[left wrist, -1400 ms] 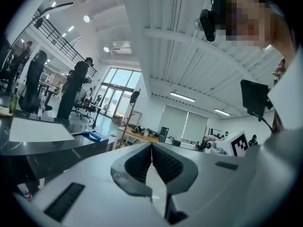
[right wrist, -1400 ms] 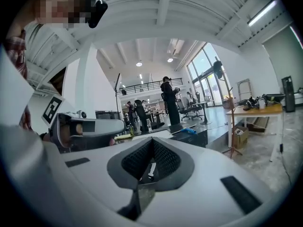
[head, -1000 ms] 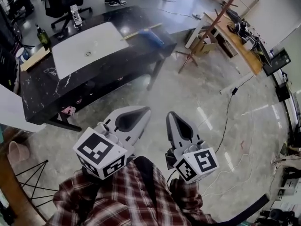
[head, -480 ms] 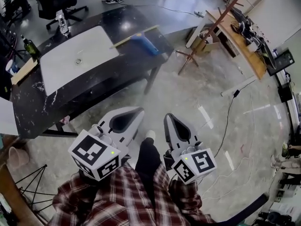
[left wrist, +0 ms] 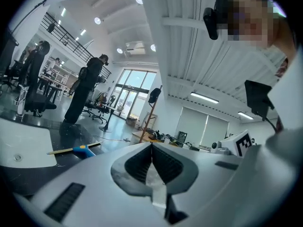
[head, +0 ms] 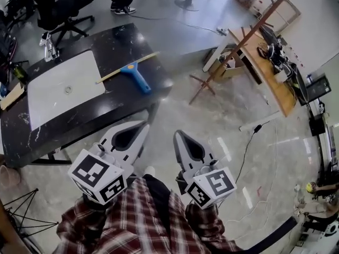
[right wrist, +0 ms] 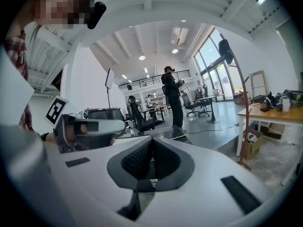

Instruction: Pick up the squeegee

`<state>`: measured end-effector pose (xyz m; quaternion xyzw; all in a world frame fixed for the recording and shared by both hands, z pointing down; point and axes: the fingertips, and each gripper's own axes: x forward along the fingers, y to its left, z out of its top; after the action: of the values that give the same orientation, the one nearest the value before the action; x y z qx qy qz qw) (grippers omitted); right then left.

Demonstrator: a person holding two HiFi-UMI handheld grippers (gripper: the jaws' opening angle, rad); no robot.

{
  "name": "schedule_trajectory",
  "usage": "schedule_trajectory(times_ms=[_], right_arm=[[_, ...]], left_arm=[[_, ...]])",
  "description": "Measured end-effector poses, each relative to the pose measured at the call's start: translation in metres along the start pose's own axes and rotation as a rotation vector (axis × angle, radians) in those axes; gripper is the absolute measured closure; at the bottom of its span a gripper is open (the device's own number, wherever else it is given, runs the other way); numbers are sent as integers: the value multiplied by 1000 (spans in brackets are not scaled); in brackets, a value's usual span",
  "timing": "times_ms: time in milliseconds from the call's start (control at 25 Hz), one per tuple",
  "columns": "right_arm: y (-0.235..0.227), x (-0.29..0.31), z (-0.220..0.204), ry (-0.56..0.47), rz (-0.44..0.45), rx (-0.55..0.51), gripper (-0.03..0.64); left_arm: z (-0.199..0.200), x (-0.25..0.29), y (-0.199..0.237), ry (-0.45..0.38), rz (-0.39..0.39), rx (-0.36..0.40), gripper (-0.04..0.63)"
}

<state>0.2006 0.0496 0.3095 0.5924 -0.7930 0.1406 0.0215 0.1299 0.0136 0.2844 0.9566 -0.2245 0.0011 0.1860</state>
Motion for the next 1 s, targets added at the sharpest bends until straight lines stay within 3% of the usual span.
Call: schedule_trajectory(times_ms=[200,480,1000], right_arm=[[-32,21,-3,34,51,15,604],[-41,81,-7,86,116,22,604],[-53,238,59,38,113,-51,604]], left_arm=[[1,27,19,-8,78,-15,584],[9,39,77,-15,165,-45,584],[86,80,203,-59,111,-23,584]])
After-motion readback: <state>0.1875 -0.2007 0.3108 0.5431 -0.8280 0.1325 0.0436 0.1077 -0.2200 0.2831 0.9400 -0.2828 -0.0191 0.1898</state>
